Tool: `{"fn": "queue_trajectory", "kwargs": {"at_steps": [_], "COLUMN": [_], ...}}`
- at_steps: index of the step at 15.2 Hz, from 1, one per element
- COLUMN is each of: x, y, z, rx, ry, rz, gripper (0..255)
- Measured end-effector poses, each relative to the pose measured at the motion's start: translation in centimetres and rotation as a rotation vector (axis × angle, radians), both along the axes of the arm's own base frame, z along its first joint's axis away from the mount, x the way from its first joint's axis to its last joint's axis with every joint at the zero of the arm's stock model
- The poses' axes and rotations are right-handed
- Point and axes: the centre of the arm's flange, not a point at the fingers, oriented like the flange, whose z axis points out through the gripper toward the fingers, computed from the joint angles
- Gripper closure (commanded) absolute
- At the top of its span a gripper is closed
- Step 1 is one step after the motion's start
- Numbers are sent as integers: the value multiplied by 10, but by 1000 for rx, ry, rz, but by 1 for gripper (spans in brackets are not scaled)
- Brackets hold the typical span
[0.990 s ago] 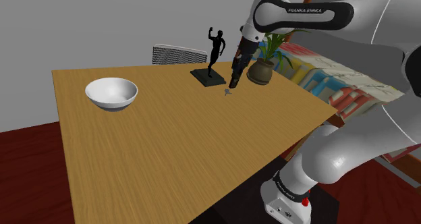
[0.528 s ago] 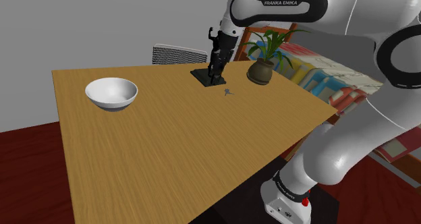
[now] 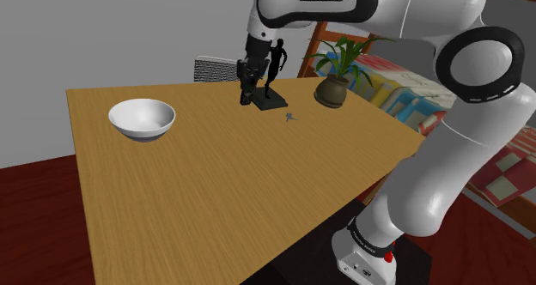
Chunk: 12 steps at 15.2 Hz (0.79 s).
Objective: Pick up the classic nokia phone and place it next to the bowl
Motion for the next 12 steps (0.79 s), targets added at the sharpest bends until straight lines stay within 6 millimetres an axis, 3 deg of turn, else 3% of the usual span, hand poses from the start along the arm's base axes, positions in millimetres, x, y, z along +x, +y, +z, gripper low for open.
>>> {"fn": "queue_trajectory", "kwargs": {"at_steps": [12], "x": [109], "y": [120], "z": [-4], "rx": [1], "ry": [0], "rz": [0], "gripper": [255]}}
